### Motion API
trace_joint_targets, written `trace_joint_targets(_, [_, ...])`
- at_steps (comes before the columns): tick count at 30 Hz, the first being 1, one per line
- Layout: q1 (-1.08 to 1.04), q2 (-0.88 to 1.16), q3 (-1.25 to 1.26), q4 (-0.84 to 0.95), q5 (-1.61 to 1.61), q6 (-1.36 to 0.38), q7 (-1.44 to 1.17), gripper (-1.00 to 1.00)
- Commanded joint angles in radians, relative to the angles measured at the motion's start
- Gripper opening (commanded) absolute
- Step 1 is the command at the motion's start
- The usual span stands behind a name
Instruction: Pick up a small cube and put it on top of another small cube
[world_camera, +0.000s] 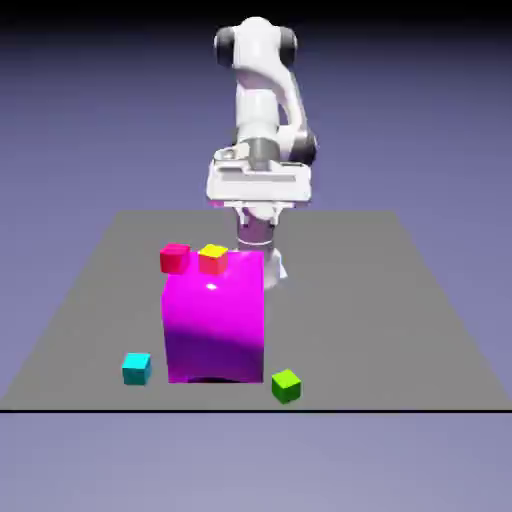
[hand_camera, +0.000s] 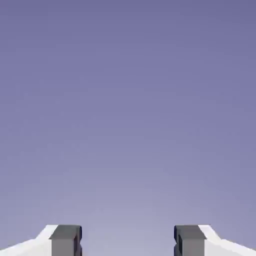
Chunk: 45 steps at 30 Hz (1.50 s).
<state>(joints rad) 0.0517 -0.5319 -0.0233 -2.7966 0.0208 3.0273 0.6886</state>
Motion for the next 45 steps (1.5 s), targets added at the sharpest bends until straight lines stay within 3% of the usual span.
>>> trace_joint_targets(1, [0.033,0.032,-0.019,0.011,0.017,-0.008,-0.044,0.0])
trace_joint_targets(37, [1.219,1.168,-0.716,0.409,0.638,-0.294,-1.609,0.0])
trace_joint_targets(45, [1.446,1.371,-0.984,0.387,0.661,-0.242,-1.957,0.0])
